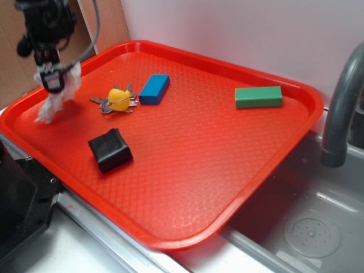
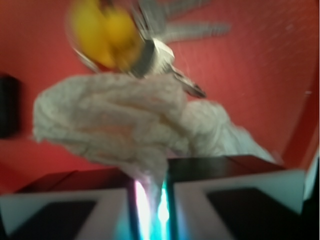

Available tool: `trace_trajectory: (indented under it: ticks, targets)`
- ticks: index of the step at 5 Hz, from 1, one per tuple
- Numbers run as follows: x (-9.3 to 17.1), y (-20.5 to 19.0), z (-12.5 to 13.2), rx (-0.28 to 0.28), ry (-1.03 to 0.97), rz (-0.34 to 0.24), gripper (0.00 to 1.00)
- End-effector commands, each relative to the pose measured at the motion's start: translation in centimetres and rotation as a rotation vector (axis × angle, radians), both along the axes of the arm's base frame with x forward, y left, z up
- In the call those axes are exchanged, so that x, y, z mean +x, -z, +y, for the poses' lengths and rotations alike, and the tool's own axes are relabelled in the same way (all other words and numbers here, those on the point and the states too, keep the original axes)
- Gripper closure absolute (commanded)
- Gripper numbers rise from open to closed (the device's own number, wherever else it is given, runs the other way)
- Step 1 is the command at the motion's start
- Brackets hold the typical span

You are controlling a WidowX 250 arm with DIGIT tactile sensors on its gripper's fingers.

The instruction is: Grab the white paper.

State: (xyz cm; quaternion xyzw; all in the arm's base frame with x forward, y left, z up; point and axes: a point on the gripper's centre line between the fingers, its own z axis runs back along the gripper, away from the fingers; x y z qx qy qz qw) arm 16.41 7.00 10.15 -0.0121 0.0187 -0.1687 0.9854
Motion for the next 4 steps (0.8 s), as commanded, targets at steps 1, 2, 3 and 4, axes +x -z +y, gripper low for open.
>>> trace_trajectory:
  ticks: [1, 2, 3, 4]
  targets:
    - [3.0, -9.9, -3.8, -0.020, -0.230, -0.052, 1.00]
    - [4.9, -11.2, -5.1, -0.019, -0.286, -0.077, 1.00]
    - [6.2, -11.8, -5.7, -0.019, -0.327, -0.124, 1.00]
    - [6.3, -12.2, -5.8, -0.041, -0.333, -0.175, 1.00]
